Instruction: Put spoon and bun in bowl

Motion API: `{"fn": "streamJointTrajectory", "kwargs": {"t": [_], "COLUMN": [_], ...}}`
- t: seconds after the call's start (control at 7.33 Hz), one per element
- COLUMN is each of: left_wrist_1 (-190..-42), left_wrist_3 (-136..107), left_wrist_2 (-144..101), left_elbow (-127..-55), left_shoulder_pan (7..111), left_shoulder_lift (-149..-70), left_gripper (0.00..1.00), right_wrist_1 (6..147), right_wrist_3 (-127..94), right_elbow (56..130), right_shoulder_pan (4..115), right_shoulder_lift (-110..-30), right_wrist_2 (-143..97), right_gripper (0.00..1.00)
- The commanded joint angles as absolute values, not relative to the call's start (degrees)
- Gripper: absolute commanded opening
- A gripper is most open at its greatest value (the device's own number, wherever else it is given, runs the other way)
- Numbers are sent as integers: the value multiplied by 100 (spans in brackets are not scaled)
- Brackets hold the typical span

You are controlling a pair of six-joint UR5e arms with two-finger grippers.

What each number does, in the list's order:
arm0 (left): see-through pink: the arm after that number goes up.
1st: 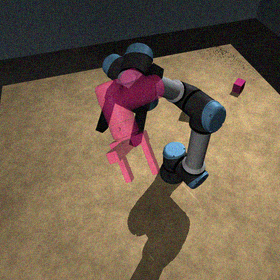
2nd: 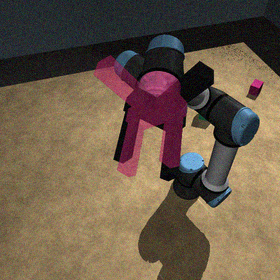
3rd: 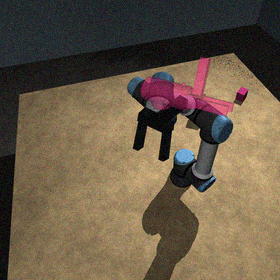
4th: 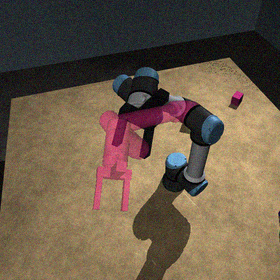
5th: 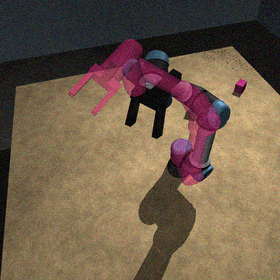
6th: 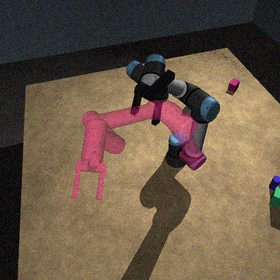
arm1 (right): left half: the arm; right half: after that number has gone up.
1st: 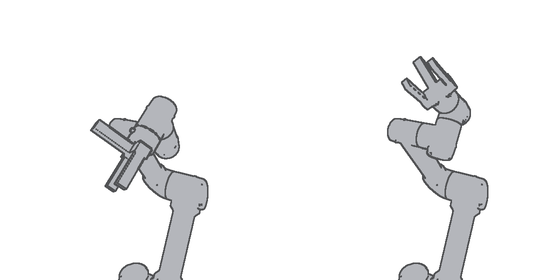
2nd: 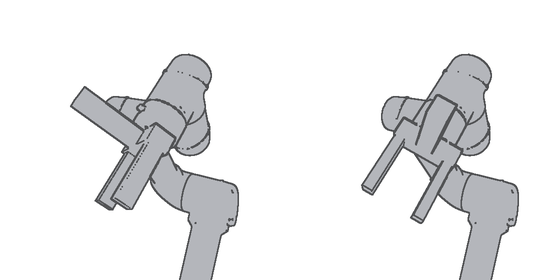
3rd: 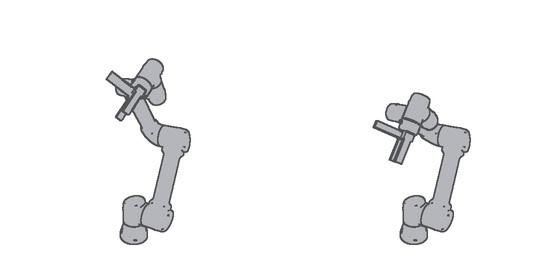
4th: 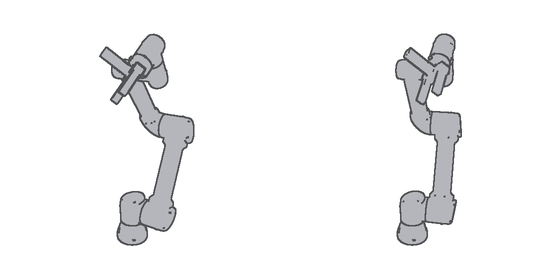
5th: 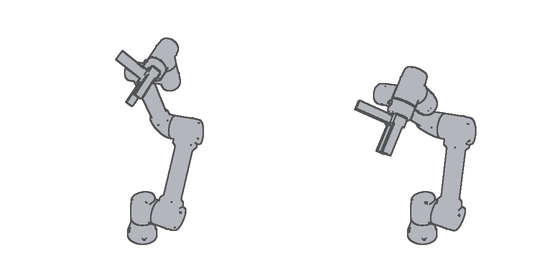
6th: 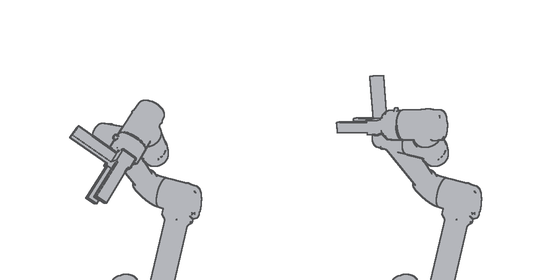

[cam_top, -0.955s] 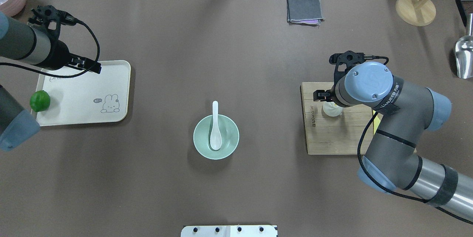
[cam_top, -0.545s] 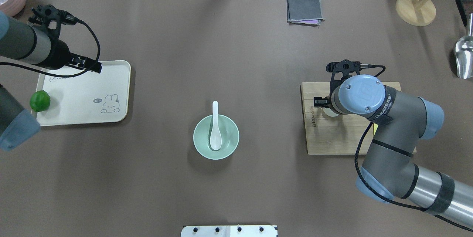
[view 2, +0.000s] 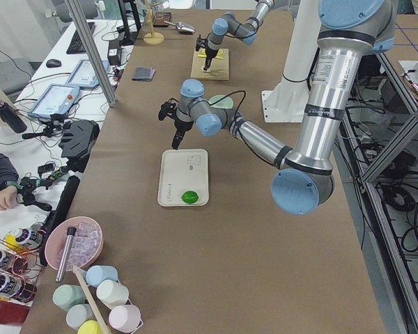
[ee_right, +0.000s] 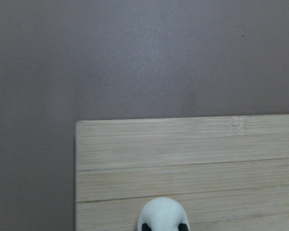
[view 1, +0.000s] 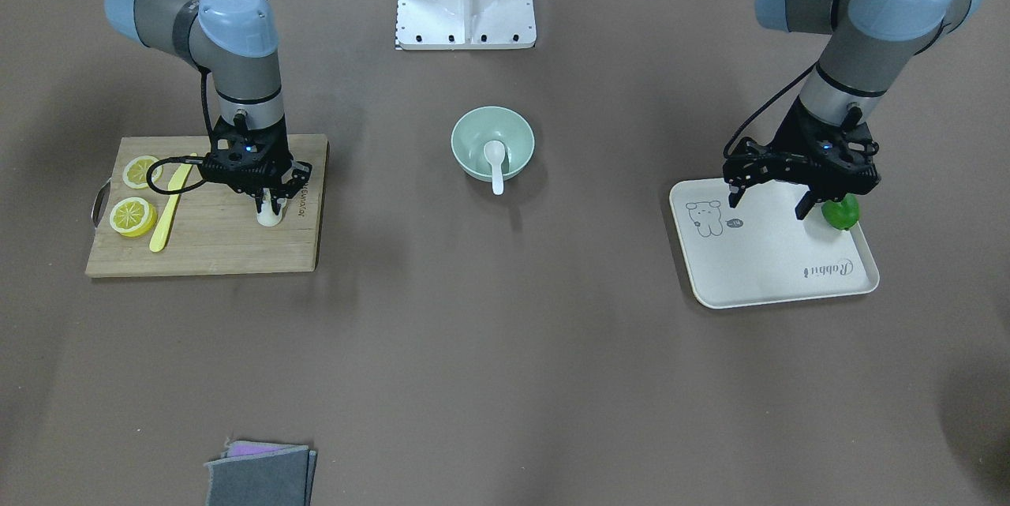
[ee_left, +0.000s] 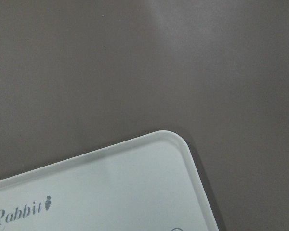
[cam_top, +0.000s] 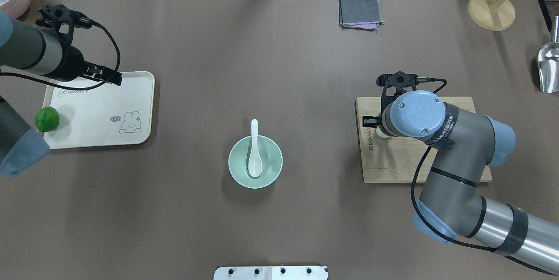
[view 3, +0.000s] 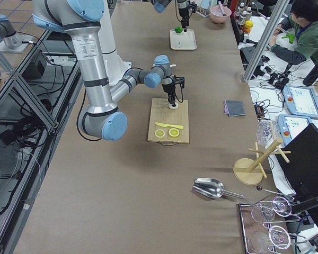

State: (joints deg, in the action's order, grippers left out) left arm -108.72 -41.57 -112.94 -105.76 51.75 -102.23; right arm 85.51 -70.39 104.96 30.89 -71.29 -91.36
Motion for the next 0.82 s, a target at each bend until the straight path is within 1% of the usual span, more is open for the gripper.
{"fn": "streamJointTrajectory", "kwargs": {"t": [0.0,0.14,0.27,0.55,0.68], "left_wrist_1": [-10872,-10872,-10872,-10872,-10872], "left_wrist_3": [-4166,-4166,-4175,-4175,-4175], "left_wrist_2": [-11294,-11294,-11294,-11294,-11294], "left_elbow": [-10565,-10564,-10564,-10573,-10573], "left_shoulder_pan": [5159,5150,5150,5150,5150], "left_shoulder_lift": [-10239,-10239,-10239,-10231,-10230], "left_gripper": [97,97,97,97,97], "right_wrist_1": [9328,9882,10131,10143,10151], "right_wrist_3": [-7809,-8283,-8540,-9147,-9289], "right_elbow": [10468,10450,10311,9147,8836], "right_shoulder_pan": [2902,2683,2515,2295,2224], "right_shoulder_lift": [-6228,-5666,-5190,-3988,-3633], "right_wrist_2": [-9132,-9106,-9045,-8851,-8807], "right_gripper": [0,0,0,0,0]}}
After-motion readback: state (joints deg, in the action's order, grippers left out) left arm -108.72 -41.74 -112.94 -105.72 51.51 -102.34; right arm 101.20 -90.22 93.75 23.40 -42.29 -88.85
